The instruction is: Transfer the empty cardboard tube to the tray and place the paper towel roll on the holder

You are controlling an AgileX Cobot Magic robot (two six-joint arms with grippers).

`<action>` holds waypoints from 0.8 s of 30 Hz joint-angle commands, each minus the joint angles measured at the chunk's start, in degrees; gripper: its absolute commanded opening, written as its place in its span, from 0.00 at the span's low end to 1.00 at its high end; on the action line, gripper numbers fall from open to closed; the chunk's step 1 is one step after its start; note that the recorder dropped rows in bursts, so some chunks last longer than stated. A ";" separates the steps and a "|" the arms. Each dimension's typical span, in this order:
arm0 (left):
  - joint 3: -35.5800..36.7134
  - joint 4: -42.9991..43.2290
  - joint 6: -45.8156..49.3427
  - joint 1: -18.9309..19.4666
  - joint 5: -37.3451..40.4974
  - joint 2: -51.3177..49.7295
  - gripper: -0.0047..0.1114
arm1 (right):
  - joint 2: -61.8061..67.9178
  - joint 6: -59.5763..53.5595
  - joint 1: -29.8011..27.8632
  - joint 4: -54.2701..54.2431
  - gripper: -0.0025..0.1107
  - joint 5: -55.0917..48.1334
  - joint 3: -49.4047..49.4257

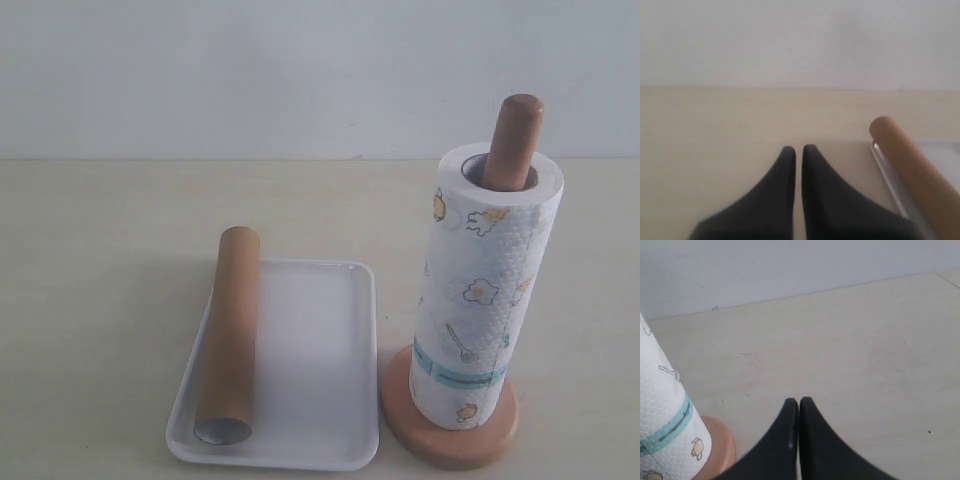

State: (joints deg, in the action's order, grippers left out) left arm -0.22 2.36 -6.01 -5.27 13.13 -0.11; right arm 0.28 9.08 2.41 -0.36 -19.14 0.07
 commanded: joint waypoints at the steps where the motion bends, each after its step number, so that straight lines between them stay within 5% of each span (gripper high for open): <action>1: 0.22 -0.52 2.68 0.15 4.22 0.11 0.08 | -0.28 -0.16 -0.20 -0.05 0.02 0.24 -0.07; 24: 0.22 -0.47 2.68 0.15 4.47 0.11 0.08 | -0.28 -0.16 -0.20 -0.05 0.02 0.24 -0.07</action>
State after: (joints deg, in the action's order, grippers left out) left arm -0.22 2.15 -3.61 -5.27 17.53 -0.11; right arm 0.28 9.08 2.41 -0.36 -19.14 0.07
